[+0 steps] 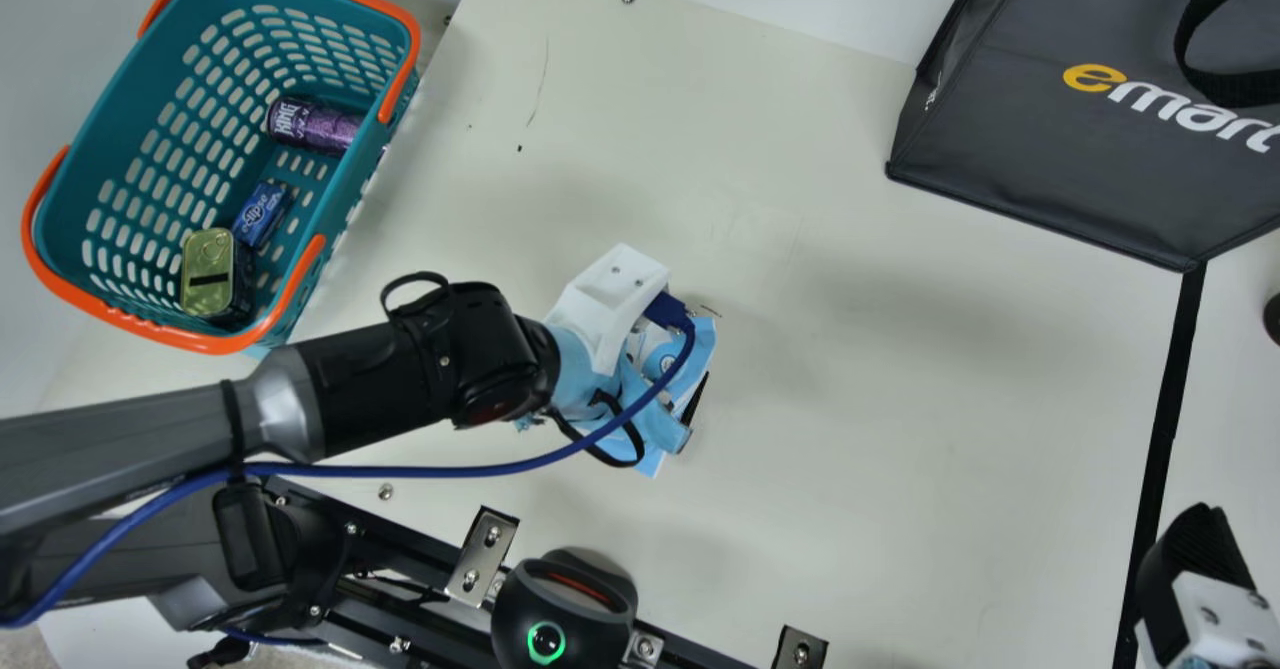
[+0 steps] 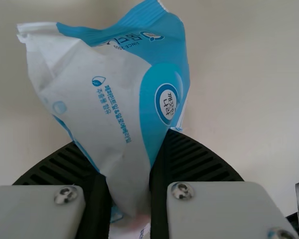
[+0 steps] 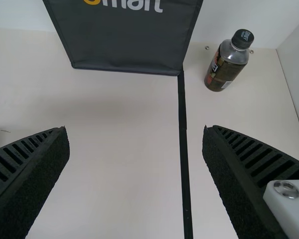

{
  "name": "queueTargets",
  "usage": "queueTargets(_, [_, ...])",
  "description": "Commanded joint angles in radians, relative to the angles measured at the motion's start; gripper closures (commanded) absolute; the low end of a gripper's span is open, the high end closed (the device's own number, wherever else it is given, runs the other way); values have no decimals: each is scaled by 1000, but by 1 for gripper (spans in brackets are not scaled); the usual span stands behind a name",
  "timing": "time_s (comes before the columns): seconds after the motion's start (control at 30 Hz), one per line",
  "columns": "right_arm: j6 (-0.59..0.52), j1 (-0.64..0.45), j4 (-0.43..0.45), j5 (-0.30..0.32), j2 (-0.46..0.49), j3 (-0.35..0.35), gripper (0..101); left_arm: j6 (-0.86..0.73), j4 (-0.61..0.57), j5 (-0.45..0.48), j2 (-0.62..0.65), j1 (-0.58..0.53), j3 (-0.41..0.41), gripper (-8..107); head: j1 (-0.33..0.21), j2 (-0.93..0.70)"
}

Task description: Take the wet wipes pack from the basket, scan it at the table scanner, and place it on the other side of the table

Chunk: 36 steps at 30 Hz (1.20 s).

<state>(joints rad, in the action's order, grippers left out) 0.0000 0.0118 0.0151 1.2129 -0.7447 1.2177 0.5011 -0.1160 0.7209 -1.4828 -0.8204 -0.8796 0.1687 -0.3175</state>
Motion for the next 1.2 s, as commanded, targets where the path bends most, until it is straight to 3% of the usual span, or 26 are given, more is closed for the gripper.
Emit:
queueTargets(0.0, [0, 0, 0, 0, 0, 0, 6, 3, -1, -3, -5, 1, -1, 67, -30, -4])
queueTargets(0.57, [0, 0, 0, 0, 0, 0, 6, -52, 2, 28, 39, 50, -12, 10, -30, -4])
queueTargets(1.17, [0, 0, 0, 0, 0, 0, 6, -265, 15, 120, 239, 221, -7, 9, -30, -4])
